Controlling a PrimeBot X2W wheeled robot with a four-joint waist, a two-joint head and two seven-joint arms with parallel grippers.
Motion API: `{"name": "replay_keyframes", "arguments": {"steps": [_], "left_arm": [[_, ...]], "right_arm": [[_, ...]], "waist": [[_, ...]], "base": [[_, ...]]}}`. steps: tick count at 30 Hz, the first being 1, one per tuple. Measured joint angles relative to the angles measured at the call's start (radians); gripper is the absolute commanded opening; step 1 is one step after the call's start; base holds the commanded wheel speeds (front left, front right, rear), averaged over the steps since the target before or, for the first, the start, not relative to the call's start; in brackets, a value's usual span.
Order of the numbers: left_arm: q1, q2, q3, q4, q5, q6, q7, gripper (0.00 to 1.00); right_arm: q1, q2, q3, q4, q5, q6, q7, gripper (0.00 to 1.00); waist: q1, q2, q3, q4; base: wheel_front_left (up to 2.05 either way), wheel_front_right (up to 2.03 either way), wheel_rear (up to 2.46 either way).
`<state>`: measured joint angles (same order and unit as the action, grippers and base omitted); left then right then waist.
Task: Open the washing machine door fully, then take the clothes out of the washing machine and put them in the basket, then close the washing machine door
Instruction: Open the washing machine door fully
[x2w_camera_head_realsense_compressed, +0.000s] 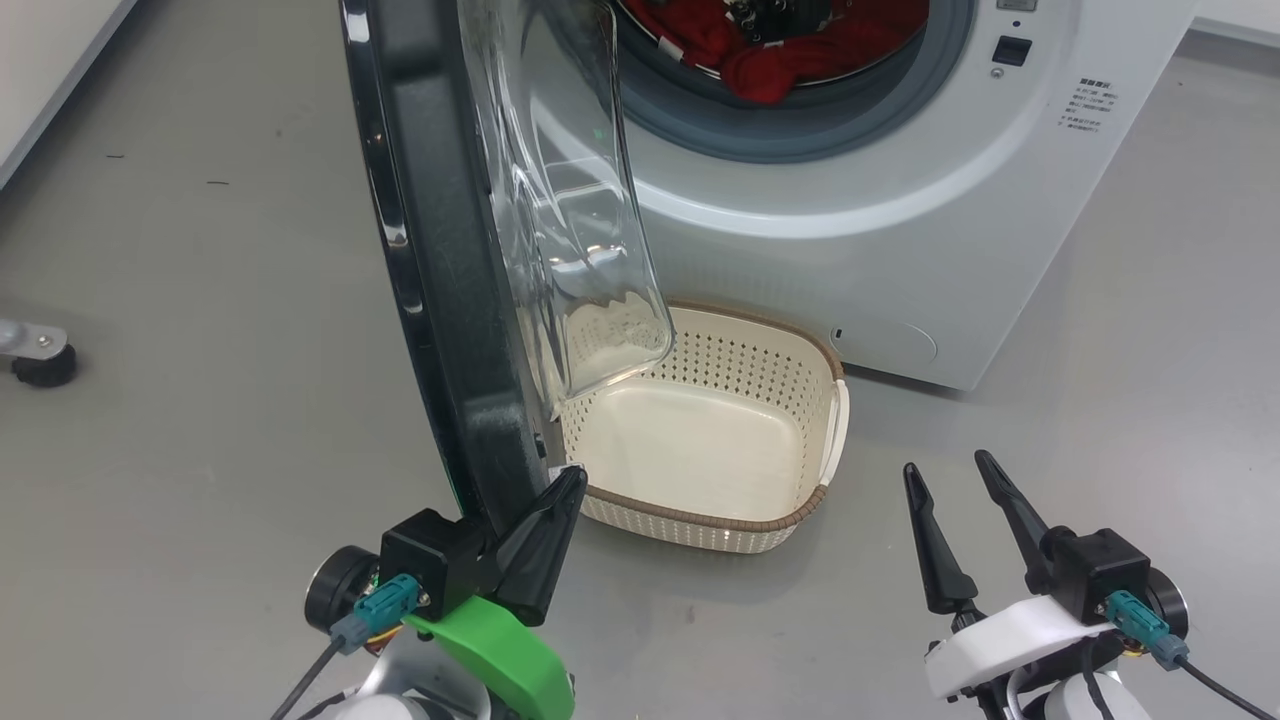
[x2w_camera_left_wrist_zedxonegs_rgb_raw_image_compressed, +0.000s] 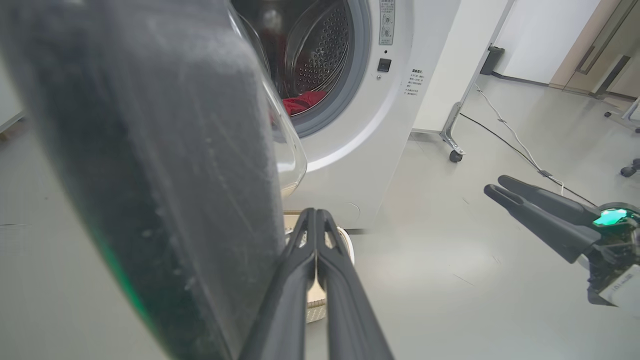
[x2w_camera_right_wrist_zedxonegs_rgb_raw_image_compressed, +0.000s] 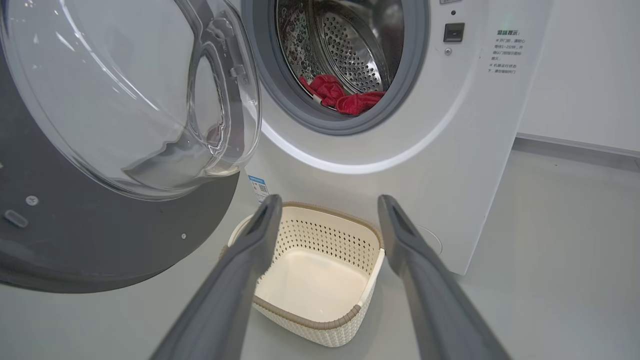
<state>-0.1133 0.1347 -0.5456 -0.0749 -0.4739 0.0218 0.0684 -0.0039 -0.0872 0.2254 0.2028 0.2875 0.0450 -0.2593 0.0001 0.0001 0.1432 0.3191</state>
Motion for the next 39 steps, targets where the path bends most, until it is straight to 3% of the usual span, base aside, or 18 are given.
{"name": "replay_keyframes", "arguments": {"steps": [20,39], "left_arm": [[0.001,-0.017,0.073,0.043,-0.001,0.047,-0.053,0.0],[0.026,0.006,0.254,0.094,-0.039,0.079,-0.105,0.0]], "right_arm": [[-0.007,0.01,-0.027,0.02,-0.007,0.016,0.0,1.0],[-0.007,0.016,-0.012,0.029,-0.028,0.036,0.0,1.0]], "waist": [[0.0,0.0,-0.008,0.024],[0.0,0.0,-0.027,0.048]], "base": [[0.0,0.0,0.0],[0.0,0.0,0.0]]}}
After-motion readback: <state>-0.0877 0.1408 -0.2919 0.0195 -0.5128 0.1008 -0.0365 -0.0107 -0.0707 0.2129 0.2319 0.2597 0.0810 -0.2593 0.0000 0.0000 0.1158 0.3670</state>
